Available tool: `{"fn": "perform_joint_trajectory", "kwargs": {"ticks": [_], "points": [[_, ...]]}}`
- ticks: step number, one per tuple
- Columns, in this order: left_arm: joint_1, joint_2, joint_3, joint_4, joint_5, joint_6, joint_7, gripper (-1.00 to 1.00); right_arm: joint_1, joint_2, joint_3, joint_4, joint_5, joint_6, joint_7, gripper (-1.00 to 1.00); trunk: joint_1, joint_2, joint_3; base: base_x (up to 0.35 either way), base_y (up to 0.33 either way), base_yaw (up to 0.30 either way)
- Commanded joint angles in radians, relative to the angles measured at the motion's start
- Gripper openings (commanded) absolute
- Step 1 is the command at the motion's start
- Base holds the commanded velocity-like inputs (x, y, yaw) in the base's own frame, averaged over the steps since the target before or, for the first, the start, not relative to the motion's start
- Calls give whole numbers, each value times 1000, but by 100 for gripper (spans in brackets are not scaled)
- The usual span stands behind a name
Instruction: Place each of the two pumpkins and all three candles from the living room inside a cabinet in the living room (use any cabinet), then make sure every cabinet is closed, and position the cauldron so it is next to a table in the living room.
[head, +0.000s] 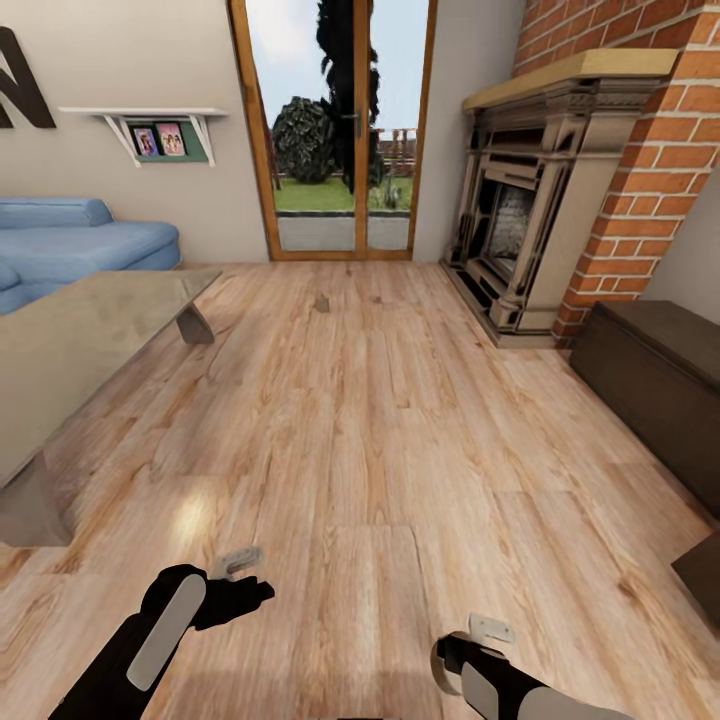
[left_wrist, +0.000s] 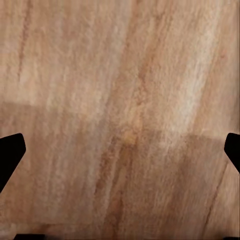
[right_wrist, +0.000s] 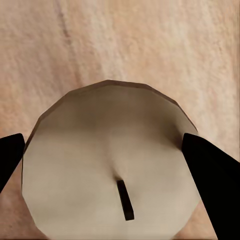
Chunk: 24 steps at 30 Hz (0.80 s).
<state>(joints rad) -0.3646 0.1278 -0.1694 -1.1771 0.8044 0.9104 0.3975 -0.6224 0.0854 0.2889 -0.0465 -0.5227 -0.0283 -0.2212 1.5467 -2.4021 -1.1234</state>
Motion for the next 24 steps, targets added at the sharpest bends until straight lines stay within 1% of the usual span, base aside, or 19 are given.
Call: {"fn": "perform_joint_trajectory", "kwargs": {"ticks": [1, 8, 24], "points": [[-1, 1, -2, -1, 10, 1, 10, 100, 0, 0, 7, 0, -11, -3, -3, -100, -4, 7, 2, 0, 0, 0], [-1, 1, -2, -1, 10, 1, 10, 100, 0, -1, 7, 0, -11, -10, -3, -100, -31, 56, 24, -34, 0, 0], [-1, 1, -3, 0, 10, -1, 12, 100, 0, 0, 8, 0, -11, -6, -2, -100, -92, 168, 74, -321, 0, 0]]}}
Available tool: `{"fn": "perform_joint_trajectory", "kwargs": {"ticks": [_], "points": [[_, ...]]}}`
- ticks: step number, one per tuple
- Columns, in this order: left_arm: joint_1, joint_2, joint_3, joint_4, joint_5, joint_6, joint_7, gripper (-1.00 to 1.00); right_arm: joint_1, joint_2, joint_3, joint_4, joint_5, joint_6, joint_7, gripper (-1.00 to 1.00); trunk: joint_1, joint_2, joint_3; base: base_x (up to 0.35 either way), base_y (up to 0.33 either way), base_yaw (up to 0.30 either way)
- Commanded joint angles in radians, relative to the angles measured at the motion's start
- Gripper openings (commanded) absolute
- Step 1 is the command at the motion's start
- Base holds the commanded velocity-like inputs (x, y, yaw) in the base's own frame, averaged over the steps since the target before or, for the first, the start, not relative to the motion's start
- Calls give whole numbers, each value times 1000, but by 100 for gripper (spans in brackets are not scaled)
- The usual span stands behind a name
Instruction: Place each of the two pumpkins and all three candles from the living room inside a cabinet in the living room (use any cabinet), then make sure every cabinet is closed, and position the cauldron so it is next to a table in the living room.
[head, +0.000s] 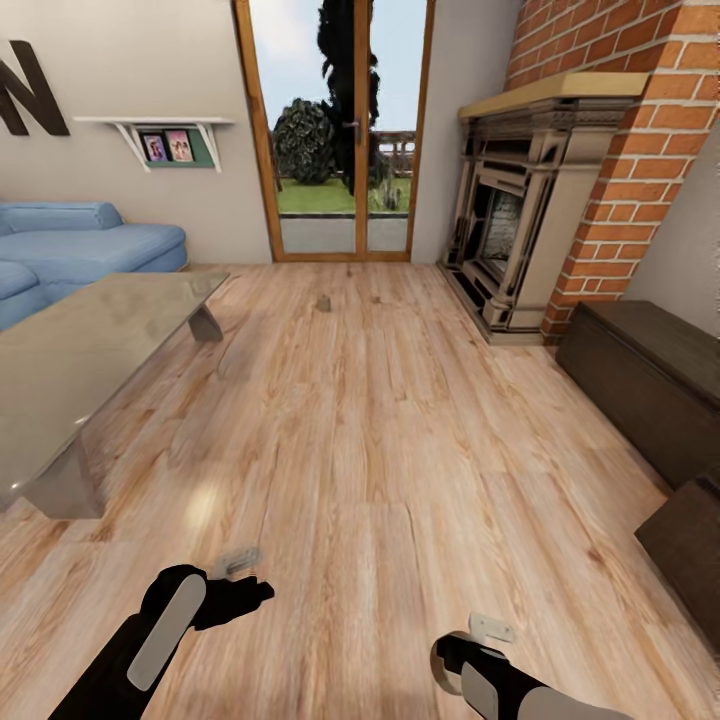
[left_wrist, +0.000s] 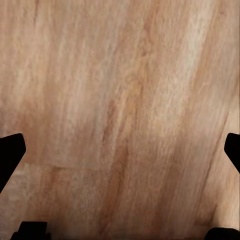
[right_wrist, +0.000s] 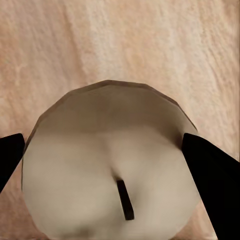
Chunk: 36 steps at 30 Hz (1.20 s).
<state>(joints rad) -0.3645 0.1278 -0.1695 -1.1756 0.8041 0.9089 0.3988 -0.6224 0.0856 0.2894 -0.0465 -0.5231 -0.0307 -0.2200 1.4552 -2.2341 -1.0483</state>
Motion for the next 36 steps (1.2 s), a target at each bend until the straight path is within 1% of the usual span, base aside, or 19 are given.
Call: {"fn": "perform_joint_trajectory", "kwargs": {"ticks": [1, 10, 19, 32, 36], "points": [[-1, 1, -2, -1, 10, 1, 10, 100, 0, 0, 8, 0, -11, -3, -3, -100, -5, 7, 2, -194, 0, 0], [-1, 1, -2, -1, 10, 1, 11, 100, 0, 0, 8, 0, -9, -5, -2, -100, -39, 70, 31, -38, 0, 0], [-1, 1, -1, -1, 10, 1, 10, 100, 0, 0, 8, 0, -9, -8, -2, -100, -39, 70, 31, 0, 0, 0], [-1, 3, 3, 0, 11, -2, 9, 100, 0, 0, 8, 0, -9, -10, -3, -100, -89, 161, 71, 0, 0, 0], [-1, 3, 1, 9, 11, -3, 14, 100, -1, 0, 7, 0, -8, 2, -6, -100, -104, 189, 84, 0, 0, 0]]}}
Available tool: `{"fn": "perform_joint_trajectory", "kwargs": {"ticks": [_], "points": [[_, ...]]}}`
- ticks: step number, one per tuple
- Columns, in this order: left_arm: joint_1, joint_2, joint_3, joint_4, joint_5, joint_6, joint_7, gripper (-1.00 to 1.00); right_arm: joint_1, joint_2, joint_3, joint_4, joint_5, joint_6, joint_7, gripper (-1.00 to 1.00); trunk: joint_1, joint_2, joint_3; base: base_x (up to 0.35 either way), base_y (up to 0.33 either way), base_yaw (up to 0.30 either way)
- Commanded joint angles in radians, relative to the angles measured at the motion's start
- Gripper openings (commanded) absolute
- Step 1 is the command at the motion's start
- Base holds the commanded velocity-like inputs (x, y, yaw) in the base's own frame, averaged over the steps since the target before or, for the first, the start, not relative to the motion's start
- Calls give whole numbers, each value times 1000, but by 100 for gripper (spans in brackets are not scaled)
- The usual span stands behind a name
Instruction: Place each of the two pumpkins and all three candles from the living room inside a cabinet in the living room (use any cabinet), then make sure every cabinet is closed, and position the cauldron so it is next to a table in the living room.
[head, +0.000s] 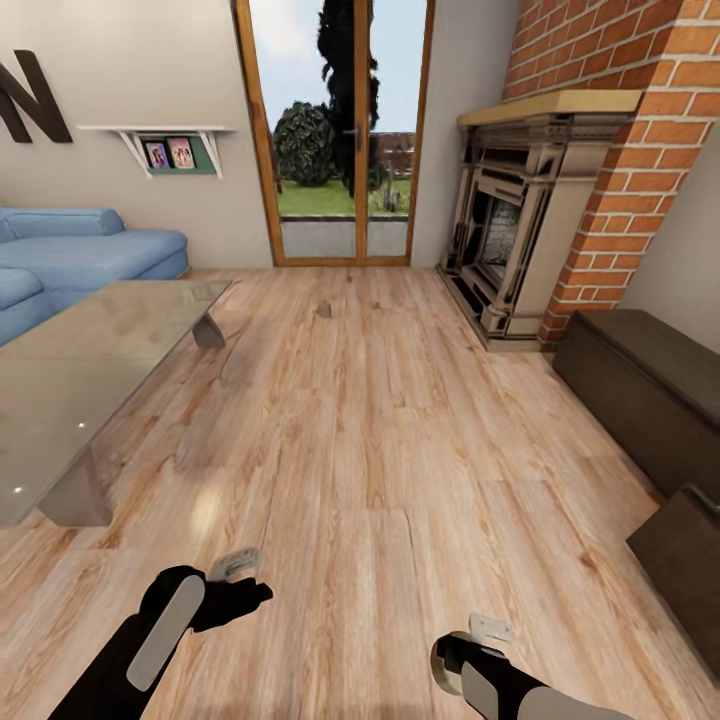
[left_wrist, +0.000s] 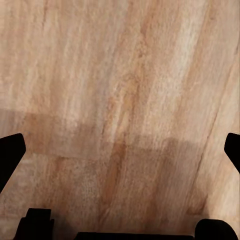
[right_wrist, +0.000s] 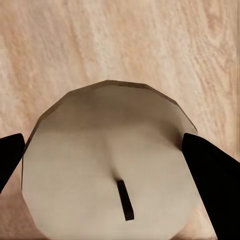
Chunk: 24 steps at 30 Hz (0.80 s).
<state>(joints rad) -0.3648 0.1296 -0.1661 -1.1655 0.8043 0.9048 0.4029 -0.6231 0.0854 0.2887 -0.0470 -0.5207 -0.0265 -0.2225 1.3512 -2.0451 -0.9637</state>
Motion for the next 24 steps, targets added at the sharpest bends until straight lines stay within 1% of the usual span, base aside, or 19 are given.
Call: {"fn": "perform_joint_trajectory", "kwargs": {"ticks": [1, 5, 8, 10, 12, 14, 15, 18, 19, 21, 22, 24], "points": [[-1, 1, -4, 8, 8, 0, 12, 100, -1, 0, 7, 0, -11, 8, -4, -100, -4, 7, 2, 0, 0, 0], [-3, 1, -6, 59, -4, -7, 16, 100, -9, -6, 7, -36, -9, 103, -2, -100, -19, 35, 15, 0, 0, 124], [-8, 2, -6, 91, -9, -12, 17, 100, -10, -12, 7, -89, -9, 128, 1, -100, -31, 56, 24, 0, 0, 253], [-10, 4, -6, 108, -11, -23, 17, 100, -10, -14, 7, -106, -9, 134, 1, -100, -39, 70, 31, 0, 0, 276], [-12, 7, -6, 145, -14, -53, 17, 100, -10, -16, 7, -113, -9, 135, 2, -100, -46, 84, 37, 0, 0, 283], [-15, 5, -6, 194, -20, -84, 17, 100, -10, -16, 7, -116, -9, 130, 2, -100, -54, 98, 43, 0, 0, 285], [-27, 3, -5, 225, -28, -106, 17, 100, -10, -16, 7, -116, -9, 118, 2, -100, -58, 105, 46, 0, 0, 286], [-43, 1, -5, 276, -38, -133, 17, 100, -10, -16, 7, -117, -9, 79, 2, -100, -69, 126, 56, 0, 0, 286], [-45, 1, -6, 292, -40, -150, 16, 100, -10, -15, 8, -117, -9, 65, 2, -100, -73, 133, 59, 0, 0, 286], [-48, 1, -8, 355, -51, -234, 15, 100, -10, -12, 9, -117, -9, 44, 2, -100, -81, 147, 65, 0, 0, 286], [-49, 2, -9, 387, -69, -275, 13, 100, -10, -10, 9, -117, -8, 39, 3, -100, -85, 154, 68, 0, 0, 286], [-49, 3, -9, 450, -126, -342, 9, 100, -10, -6, 9, -117, -7, 35, 3, -100, -92, 168, 74, 0, 0, 286]]}}
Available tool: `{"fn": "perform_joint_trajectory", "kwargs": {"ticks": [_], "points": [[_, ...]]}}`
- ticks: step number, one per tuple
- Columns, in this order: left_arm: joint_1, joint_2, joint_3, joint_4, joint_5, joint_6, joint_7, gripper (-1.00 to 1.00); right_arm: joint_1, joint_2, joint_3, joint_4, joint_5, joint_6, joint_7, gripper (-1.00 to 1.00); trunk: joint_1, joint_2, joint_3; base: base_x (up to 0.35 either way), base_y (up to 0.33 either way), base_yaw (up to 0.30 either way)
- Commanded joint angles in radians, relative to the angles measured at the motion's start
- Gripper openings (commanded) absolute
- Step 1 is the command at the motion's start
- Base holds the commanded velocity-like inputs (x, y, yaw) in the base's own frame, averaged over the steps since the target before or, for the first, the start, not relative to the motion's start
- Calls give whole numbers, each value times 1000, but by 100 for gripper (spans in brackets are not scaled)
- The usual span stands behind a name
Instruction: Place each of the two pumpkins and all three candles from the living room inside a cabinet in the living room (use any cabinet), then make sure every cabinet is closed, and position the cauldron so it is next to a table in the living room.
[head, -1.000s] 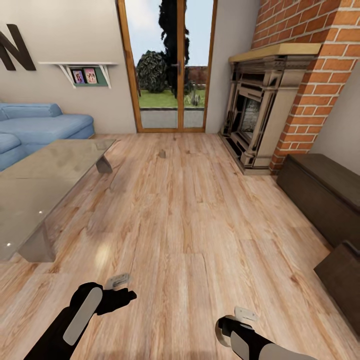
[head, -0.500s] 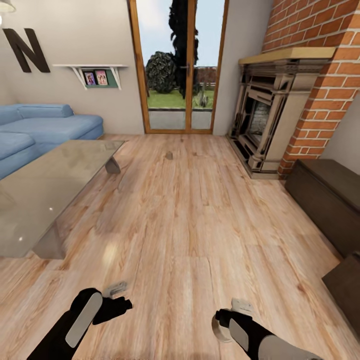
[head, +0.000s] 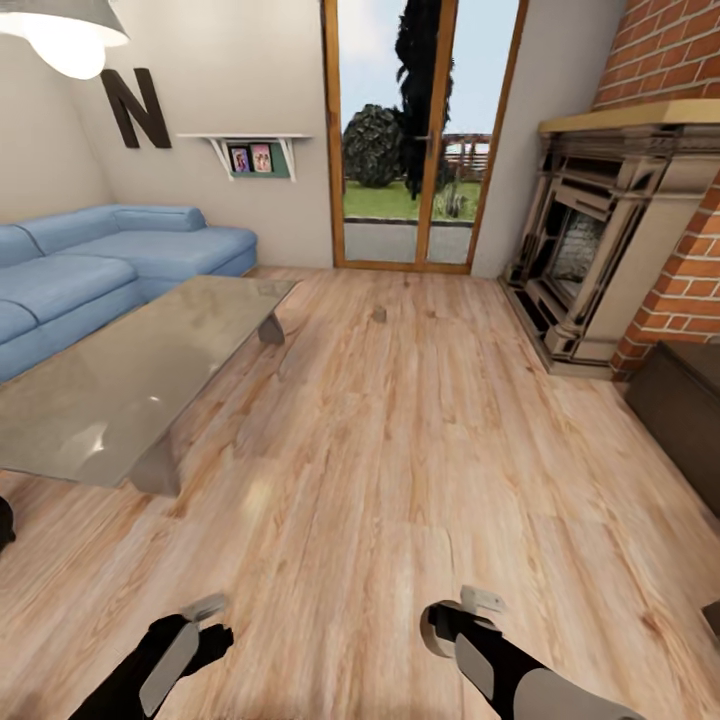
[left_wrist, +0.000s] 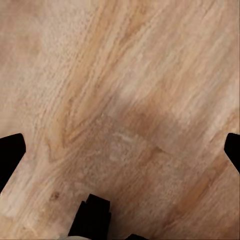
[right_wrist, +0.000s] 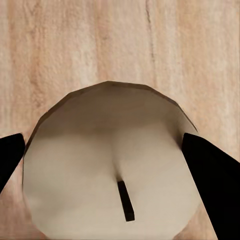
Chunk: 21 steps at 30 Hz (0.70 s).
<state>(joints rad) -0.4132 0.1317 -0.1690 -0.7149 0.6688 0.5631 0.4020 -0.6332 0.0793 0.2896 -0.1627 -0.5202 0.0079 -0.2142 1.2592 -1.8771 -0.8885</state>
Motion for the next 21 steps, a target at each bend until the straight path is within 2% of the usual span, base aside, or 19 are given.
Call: {"fn": "perform_joint_trajectory", "kwargs": {"ticks": [1, 3, 6, 10, 14, 16, 21], "points": [[-1, 0, -5, 45, -26, -38, 8, 100, 0, 1, 9, -1, -7, -1, -6, -100, -4, 7, 2, 0, 0, 286], [-1, -1, -6, 98, -50, -96, 6, 100, 0, 2, 9, -1, -4, -1, -6, -100, -12, 21, 9, 0, 0, 286], [0, -2, -9, 138, -62, -173, 5, 100, 0, 3, 9, -1, -3, -2, -5, -100, -12, 21, 9, 0, 0, 286], [2, -1, -9, 151, -64, -214, 5, 100, 0, 3, 10, -1, -3, -2, -5, -100, -12, 21, 9, 0, 0, 286], [7, -3, -10, 153, -55, -296, 6, 100, 0, 3, 11, -1, -3, -2, -5, -100, -12, 21, 9, 0, 0, 286], [8, -4, -9, 157, -52, -320, 6, 100, 0, 3, 11, -1, -3, -2, -5, -100, -12, 21, 9, 0, 0, 286], [10, -4, -9, 165, -51, -332, 5, 100, 0, 3, 11, -1, -3, -3, -5, -100, -12, 21, 9, 0, 0, 286]]}}
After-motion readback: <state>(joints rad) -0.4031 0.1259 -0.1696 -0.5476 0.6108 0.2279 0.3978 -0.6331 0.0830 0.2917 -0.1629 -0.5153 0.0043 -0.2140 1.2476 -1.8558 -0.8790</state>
